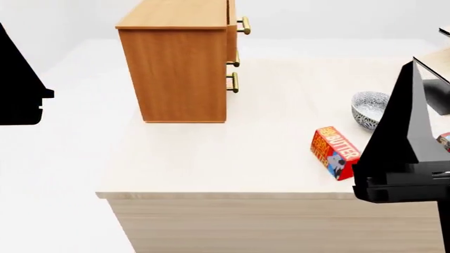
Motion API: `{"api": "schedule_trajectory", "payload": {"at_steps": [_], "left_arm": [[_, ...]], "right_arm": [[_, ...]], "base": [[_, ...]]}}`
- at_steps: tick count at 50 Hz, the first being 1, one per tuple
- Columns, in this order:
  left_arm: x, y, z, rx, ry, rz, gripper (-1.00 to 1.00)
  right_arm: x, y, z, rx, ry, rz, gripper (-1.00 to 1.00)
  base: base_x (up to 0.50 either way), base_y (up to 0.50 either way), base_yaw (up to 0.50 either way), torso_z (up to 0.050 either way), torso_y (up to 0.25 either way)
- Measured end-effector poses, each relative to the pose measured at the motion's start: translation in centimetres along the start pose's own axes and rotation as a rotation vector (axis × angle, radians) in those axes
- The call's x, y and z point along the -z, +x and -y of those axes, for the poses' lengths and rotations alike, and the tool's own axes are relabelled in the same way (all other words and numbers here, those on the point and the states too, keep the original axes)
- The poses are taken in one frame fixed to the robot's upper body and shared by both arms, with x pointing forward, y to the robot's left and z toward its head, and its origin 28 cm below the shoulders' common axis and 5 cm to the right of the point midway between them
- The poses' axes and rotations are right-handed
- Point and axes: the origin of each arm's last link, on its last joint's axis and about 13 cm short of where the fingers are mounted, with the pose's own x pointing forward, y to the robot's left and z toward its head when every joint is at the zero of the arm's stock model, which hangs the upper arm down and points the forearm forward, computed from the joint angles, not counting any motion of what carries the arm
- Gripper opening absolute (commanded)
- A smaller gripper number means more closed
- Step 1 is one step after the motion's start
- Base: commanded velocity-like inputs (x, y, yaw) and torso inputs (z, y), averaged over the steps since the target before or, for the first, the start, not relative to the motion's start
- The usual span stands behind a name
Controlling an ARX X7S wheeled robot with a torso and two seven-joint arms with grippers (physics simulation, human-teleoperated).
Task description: Close the top drawer of the cabinet and put the bowl on top of it.
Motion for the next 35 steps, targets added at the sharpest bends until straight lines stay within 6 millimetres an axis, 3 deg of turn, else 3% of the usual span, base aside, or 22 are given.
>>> {"api": "schedule_trajectory", "payload": {"at_steps": [19,35], "left_arm": [[0.02,-0.04,0.03,0.001,0.000,-0.001,1.00],[0.06,-0.06,0.06,0.002,0.000,-0.002,1.00]], "right_arm": [[-0.03,0.08,0.06,0.012,-0.005,0.002,1.00],[0.02,-0.08,0.16,0.009,-0.002,0.020,1.00]], "base": [[0.02,0.04,0.00,0.000,0.000],[0.50,0.00,0.00,0.000,0.000]]}}
